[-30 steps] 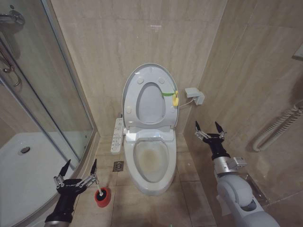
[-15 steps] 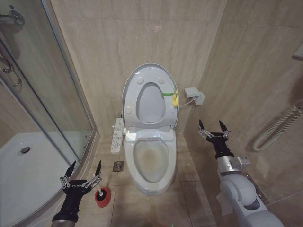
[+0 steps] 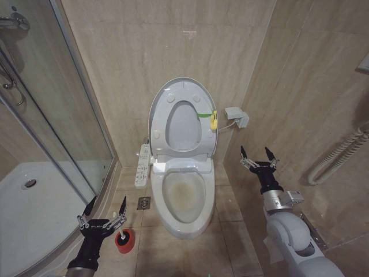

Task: Open the toilet lid, clean the toilet bowl with a toilet brush, close the toilet lid, and flush.

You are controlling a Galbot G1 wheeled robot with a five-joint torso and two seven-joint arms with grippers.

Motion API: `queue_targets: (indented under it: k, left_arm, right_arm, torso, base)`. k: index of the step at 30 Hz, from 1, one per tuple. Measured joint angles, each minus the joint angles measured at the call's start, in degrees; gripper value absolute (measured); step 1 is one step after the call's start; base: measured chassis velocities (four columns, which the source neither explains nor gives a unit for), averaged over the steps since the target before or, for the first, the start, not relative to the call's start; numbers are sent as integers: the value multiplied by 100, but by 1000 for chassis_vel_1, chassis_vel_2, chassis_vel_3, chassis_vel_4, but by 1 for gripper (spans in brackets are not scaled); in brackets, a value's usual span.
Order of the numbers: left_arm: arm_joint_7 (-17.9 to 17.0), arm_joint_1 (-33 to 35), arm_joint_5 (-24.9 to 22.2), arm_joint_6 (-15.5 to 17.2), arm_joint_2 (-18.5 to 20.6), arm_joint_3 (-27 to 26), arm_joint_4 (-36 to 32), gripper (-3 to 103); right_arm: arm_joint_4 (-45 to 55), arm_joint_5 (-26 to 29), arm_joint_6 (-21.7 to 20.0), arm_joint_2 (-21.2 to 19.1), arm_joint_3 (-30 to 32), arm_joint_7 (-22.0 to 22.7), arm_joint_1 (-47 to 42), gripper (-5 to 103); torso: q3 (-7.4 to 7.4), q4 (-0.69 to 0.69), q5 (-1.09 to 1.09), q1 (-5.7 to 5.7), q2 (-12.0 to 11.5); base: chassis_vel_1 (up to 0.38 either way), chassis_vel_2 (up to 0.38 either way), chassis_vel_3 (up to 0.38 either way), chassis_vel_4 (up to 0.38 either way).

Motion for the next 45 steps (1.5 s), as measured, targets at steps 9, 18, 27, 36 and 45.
queue_targets:
  k: [9, 18, 27, 36, 45]
  left_arm:
    - [5, -6, 3, -5, 10, -10, 25, 100]
    - [21, -7, 6, -19, -13, -5, 46, 100]
    - [41, -12, 38, -26, -52, 71, 62, 100]
    - [68, -11, 39, -70, -55, 63, 99, 100]
    - [113, -9, 102, -113, -85, 240, 175, 100]
  right_arm:
    - [-40, -9, 0, -2, -17, 0, 52, 100]
    - [-83, -8, 26, -4, -12, 1, 72, 100]
    - [-105, 18, 38, -42, -6, 8, 118, 100]
    - [-111, 31, 76, -62, 0, 39, 117, 100]
    - [-211, -455, 220, -146, 212, 421, 130, 100]
  torso:
    - [0, 0, 0, -1, 0]
    - [0, 2, 0, 1, 0]
    - [0, -1, 0, 0, 0]
    - [0, 2, 0, 1, 0]
    - [1, -1, 0, 2, -2]
  base:
    - [-45, 43, 48, -38]
    - [-97, 92, 98, -97]
    - [-98, 84, 92, -90]
    - [-124, 123, 135, -136]
    - [-75, 90, 84, -82]
